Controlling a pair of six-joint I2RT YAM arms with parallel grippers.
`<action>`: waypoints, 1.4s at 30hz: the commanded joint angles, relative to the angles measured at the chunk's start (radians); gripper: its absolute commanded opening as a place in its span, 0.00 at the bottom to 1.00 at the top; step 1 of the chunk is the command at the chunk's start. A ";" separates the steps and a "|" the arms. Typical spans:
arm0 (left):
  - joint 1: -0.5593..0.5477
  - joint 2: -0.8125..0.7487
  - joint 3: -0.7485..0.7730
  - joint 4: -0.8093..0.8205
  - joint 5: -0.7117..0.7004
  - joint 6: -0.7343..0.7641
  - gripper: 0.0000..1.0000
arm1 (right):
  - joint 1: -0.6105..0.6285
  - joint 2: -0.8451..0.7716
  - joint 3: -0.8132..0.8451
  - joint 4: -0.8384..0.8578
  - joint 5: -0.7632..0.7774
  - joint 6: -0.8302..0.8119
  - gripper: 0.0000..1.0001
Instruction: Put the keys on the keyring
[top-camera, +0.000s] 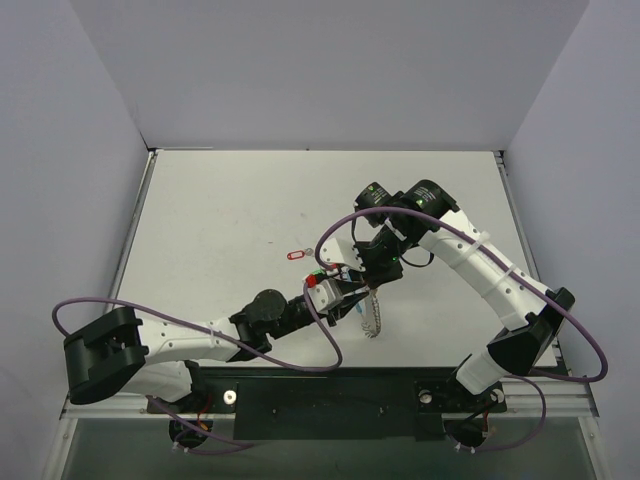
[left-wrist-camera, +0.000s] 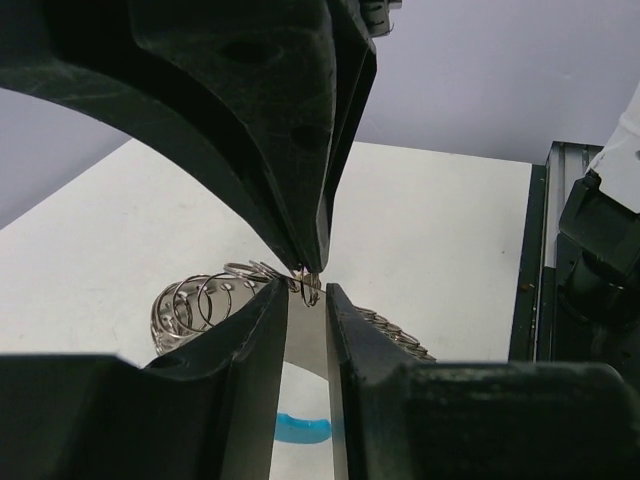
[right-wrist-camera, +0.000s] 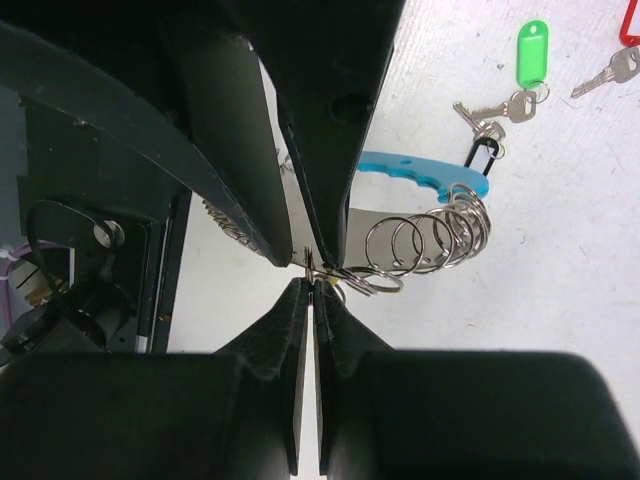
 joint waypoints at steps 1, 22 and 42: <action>-0.005 0.022 0.050 0.067 0.010 -0.002 0.30 | -0.003 -0.004 0.030 -0.256 -0.030 -0.013 0.00; -0.005 0.032 0.078 0.038 0.051 -0.013 0.07 | -0.003 -0.009 0.020 -0.260 -0.050 -0.016 0.00; 0.018 -0.076 -0.186 0.507 0.036 -0.123 0.00 | -0.243 -0.082 0.010 -0.271 -0.536 -0.135 0.34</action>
